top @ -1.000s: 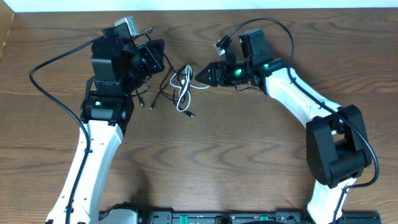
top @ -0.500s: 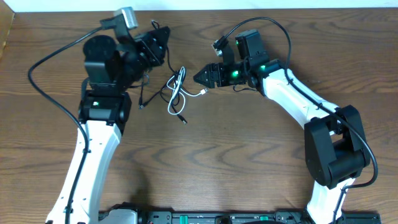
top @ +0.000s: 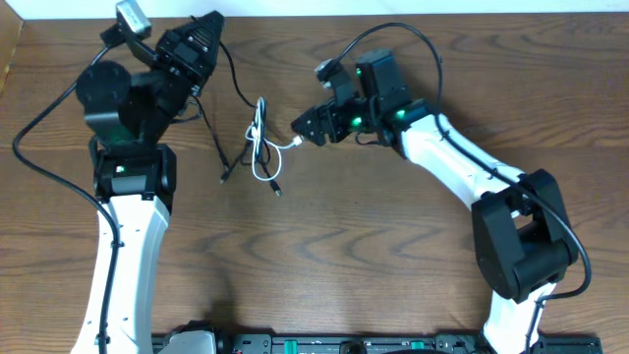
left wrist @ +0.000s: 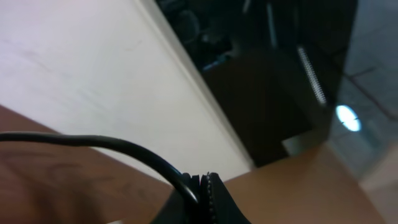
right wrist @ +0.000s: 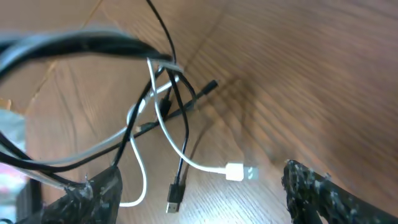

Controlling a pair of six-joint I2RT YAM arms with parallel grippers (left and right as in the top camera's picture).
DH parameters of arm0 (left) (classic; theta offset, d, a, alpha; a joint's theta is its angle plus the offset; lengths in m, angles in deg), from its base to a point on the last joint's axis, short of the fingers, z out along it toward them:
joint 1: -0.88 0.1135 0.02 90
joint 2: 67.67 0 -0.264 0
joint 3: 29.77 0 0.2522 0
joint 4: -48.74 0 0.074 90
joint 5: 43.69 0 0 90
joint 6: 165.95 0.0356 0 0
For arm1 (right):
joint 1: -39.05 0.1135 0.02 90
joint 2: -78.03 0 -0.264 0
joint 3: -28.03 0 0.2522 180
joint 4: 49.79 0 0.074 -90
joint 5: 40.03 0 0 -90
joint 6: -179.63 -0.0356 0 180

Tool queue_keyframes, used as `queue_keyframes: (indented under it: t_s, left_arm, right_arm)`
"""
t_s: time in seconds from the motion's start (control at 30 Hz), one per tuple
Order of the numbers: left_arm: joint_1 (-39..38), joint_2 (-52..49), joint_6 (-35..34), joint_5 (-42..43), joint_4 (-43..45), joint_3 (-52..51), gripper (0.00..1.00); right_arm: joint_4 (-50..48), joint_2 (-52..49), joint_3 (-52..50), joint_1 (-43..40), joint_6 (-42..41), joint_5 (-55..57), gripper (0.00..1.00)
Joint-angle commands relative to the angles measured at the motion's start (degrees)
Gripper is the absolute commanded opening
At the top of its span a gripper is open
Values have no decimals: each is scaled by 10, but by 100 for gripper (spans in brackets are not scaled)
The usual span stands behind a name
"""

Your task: Untangle cables

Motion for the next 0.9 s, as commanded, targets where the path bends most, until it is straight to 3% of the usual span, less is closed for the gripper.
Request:
queue_keyframes:
  t_s: [0.0, 0.37, 0.6, 0.7, 0.87]
  left_arm:
    - [6, 14, -95, 42, 34, 6, 7]
    - [6, 17, -207, 88, 112, 6, 7]
    - [6, 17, -302, 95, 236, 6, 7]
    - [6, 17, -349, 100, 306, 6, 7]
    - [12, 17, -359, 104, 353, 6, 7]
  right_arm:
    - [-18, 13, 1, 28, 49, 42, 79]
    - [-160, 0, 1, 76, 21, 60, 75]
    - [-261, -39, 1, 85, -29, 87, 75]
    - [-305, -73, 1, 85, -87, 201, 74]
    - [-282, -107, 1, 76, -90, 406, 73]
